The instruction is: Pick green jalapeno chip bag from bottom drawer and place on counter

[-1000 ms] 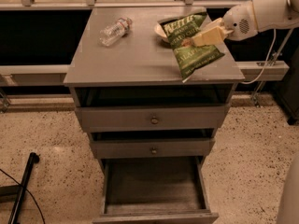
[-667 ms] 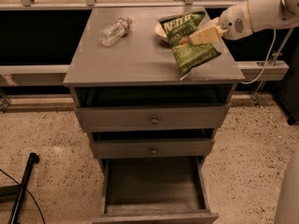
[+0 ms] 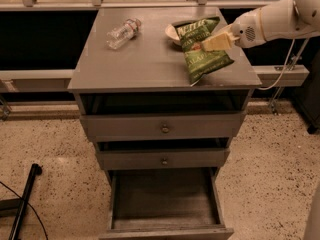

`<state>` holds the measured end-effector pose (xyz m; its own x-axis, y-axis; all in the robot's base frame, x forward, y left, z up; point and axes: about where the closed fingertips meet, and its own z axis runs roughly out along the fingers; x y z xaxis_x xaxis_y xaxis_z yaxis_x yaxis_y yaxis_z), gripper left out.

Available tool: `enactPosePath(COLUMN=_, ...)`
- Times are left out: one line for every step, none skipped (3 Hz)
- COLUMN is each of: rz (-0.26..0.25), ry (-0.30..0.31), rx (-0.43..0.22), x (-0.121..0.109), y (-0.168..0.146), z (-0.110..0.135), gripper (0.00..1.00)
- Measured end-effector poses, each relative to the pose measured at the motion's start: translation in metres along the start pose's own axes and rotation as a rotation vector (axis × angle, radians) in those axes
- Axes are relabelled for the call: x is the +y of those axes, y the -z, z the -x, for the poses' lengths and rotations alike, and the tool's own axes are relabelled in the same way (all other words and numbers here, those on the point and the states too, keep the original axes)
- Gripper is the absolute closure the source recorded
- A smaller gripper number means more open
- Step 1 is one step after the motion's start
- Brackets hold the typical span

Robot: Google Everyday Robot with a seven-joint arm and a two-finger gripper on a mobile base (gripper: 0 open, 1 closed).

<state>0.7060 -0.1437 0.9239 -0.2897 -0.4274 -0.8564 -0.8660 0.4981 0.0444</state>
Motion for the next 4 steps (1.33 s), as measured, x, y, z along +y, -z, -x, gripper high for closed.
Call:
enactPosePath(rz=0.000, ry=0.000, rx=0.000, x=0.0000, y=0.0000, z=0.0000, gripper=0.50)
enactPosePath(rz=0.000, ry=0.000, rx=0.000, x=0.0000, y=-0.0001, z=0.0000, gripper=0.27)
enactPosePath(rz=0.000, ry=0.000, rx=0.000, x=0.0000, y=-0.0001, z=0.0000, gripper=0.00)
enactPosePath(rz=0.000, ry=0.000, rx=0.000, x=0.0000, y=-0.0002, z=0.0000, gripper=0.00)
